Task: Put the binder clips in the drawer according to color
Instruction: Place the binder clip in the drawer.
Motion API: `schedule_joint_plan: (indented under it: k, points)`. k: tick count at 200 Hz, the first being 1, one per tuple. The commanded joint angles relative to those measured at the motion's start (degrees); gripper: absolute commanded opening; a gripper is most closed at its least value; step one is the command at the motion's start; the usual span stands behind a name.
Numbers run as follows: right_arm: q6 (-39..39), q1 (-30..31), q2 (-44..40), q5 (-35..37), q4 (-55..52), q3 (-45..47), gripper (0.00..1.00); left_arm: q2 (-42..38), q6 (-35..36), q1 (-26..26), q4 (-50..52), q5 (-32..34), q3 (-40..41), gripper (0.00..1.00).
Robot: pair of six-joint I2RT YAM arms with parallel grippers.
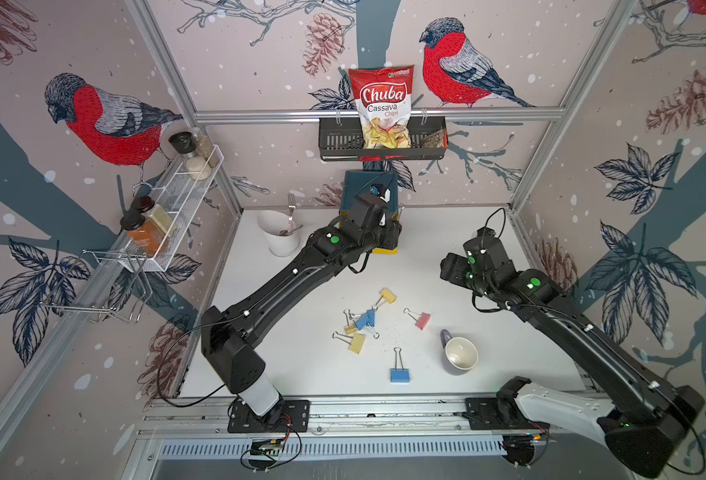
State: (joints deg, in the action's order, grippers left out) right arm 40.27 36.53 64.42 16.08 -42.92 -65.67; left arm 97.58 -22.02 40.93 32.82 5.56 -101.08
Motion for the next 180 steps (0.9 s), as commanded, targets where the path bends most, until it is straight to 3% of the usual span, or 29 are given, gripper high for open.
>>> schedule_joint_plan:
  k: [1,86,180]
  points:
    - [0.07,1.09,0.95,0.74,-1.02,-0.25,0.84,5.51,1.20,-2.64,14.09,2.04,-7.25,0.37]
    - [-0.19,3.97,5.88,0.86,-1.94,-0.41,0.84,19.29,0.61,-6.39,26.06,1.82,-23.30,0.37]
    - [1.87,8.59,12.90,0.08,-3.51,1.82,0.83,20.90,-0.07,-6.61,28.24,3.23,-24.08,0.43]
